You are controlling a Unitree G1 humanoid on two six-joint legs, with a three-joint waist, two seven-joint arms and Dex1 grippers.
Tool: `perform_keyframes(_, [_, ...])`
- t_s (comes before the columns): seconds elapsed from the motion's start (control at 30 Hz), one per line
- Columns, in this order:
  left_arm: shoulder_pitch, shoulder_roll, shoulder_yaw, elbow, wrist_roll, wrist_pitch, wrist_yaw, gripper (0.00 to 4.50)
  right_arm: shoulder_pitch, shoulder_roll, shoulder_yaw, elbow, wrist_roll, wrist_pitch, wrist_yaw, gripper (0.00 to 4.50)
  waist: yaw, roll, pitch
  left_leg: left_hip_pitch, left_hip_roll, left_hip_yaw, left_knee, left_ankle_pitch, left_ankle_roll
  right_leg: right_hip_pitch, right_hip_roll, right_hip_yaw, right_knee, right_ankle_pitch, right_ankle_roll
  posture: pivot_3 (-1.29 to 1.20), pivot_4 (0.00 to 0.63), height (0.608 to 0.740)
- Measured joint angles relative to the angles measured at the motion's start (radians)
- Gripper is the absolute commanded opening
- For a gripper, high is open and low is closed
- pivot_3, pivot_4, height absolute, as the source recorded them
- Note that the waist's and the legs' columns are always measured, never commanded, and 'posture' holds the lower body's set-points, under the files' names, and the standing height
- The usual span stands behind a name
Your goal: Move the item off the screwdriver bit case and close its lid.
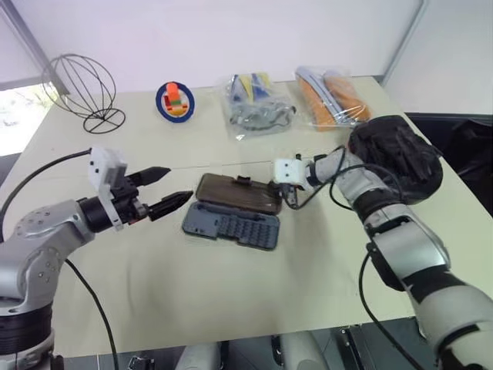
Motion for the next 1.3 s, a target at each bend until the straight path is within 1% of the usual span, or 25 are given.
perform_keyframes(0.27, [-0.008,0.0,-0.056,0.017,-0.003,-0.008,-0.015,4.5,0.007,-0.051,0.012,-0.035,-0.016,-0.155,0.037,0.04,0.001,0.0,0.0,0.0,0.0,0.0,0.0,0.0,0.0,0.0,0.0,0.0,0.0,0.0,0.0,0.0,0.15,0.74])
perform_keyframes(0.43, [-0.008,0.0,-0.062,0.017,-0.008,-0.008,-0.016,4.5,0.021,-0.076,0.023,-0.065,-0.015,-0.235,0.064,0.04,0.001,0.0,0.0,0.0,0.0,0.0,0.0,0.0,0.0,0.0,0.0,0.0,0.0,0.0,0.0,0.0,0.15,0.74])
perform_keyframes(0.6, [-0.008,0.0,-0.083,0.016,-0.012,-0.008,-0.01,4.5,0.033,-0.077,0.018,-0.078,-0.001,-0.233,0.096,0.04,0.001,0.0,0.0,0.0,0.0,0.0,0.0,0.0,0.0,0.0,0.0,0.0,0.0,0.0,0.0,0.0,0.15,0.74])
perform_keyframes(0.93, [-0.008,0.0,-0.09,0.016,-0.012,-0.021,-0.006,4.5,0.035,-0.065,0.026,-0.078,-0.022,-0.203,0.077,0.04,0.0,0.0,0.0,0.0,0.0,0.0,0.0,0.0,0.0,0.0,0.0,0.0,0.0,0.0,0.0,0.0,0.15,0.74])
perform_keyframes(1.03, [-0.007,0.0,-0.092,0.016,-0.011,-0.022,-0.006,4.5,0.037,-0.057,0.026,-0.079,-0.032,-0.188,0.074,1.0,0.0,0.0,0.0,0.0,0.001,0.0,0.0,0.0,0.0,0.0,0.001,0.0,0.0,0.0,0.0,0.0,0.15,0.74])
perform_keyframes(1.07, [-0.007,0.0,-0.093,0.016,-0.011,-0.023,-0.006,4.5,0.038,-0.057,0.021,-0.085,-0.027,-0.181,0.081,1.57,0.0,0.0,0.0,0.001,0.001,0.0,0.0,0.0,0.0,0.0,0.001,0.0,0.001,0.0,0.0,0.0,0.15,0.74])
perform_keyframes(1.13, [-0.007,0.0,-0.095,0.017,-0.011,-0.023,-0.005,4.5,0.038,-0.058,0.014,-0.098,-0.016,-0.168,0.098,2.45,0.0,0.0,0.0,0.001,0.001,0.0,0.0,0.0,0.001,0.001,0.001,0.0,0.0,0.0,0.0,0.0,0.15,0.74])
perform_keyframes(1.2, [-0.007,0.0,-0.097,0.017,-0.009,-0.024,-0.005,4.5,0.038,-0.063,0.006,-0.114,-0.013,-0.161,0.102,3.49,0.0,0.0,0.0,0.001,0.001,0.0,0.0,0.0,0.001,0.001,0.001,0.0,0.0,0.0,0.0,0.0,0.15,0.74])
perform_keyframes(1.23, [-0.005,0.0,-0.099,0.017,-0.007,-0.025,-0.006,4.5,0.038,-0.068,0.004,-0.124,-0.013,-0.16,0.1,3.86,0.0,0.0,0.0,0.001,0.001,0.0,0.0,0.0,0.001,0.001,0.001,0.0,0.0,0.0,0.0,0.0,0.15,0.74])
perform_keyframes(1.3, [0.007,0.0,-0.115,0.017,0.005,-0.032,-0.006,4.5,0.04,-0.081,-0.001,-0.156,-0.011,-0.129,0.094,3.86,0.002,0.0,0.0,0.001,0.001,0.0,0.0,0.0,0.001,0.001,0.001,0.0,0.0,0.0,0.0,0.0,0.15,0.74])
